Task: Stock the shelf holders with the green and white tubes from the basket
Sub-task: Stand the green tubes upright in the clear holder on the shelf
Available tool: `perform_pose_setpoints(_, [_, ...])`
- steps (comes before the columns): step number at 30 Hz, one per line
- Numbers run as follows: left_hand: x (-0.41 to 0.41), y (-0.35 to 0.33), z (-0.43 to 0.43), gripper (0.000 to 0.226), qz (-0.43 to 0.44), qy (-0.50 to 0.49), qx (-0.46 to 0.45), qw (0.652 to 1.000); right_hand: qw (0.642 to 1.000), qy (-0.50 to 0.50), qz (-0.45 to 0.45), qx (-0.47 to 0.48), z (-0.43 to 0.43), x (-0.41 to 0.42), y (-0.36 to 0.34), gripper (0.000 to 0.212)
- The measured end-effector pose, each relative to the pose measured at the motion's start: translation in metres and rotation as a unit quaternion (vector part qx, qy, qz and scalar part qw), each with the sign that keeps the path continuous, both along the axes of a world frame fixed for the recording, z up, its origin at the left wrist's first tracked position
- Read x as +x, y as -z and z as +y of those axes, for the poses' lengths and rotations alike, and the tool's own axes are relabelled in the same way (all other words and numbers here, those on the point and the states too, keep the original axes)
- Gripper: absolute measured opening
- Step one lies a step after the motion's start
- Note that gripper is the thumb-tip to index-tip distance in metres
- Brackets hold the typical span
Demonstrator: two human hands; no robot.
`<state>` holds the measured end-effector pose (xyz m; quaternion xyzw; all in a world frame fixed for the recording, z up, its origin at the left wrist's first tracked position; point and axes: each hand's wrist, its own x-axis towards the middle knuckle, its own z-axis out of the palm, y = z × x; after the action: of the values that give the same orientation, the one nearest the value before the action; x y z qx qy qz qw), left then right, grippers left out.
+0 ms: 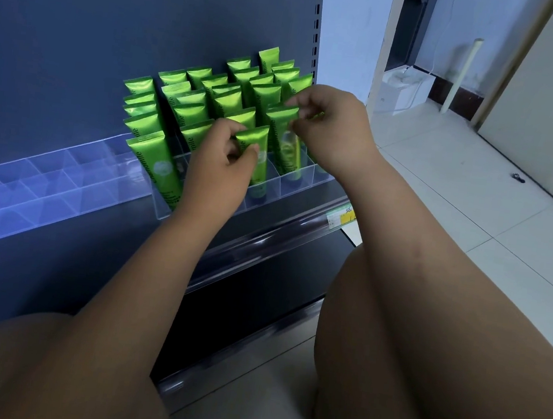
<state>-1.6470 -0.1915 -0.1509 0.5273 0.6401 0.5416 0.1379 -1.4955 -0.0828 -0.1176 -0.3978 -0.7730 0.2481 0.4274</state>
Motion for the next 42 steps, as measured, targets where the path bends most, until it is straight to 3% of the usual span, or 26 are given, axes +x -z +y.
perform_pose_setpoints(30, [-0.003, -0.01, -0.007, 0.023, 0.1, -0.039, 0.049, 0.993, 0.989, 0.083, -0.079, 0.094, -0.008, -0.008, -0.005, 0.034])
perform_pose_setpoints(42, [-0.004, -0.011, -0.009, 0.026, 0.107, -0.059, 0.03, 0.992, 0.988, 0.093, -0.096, 0.076, -0.009, -0.012, -0.01, 0.036])
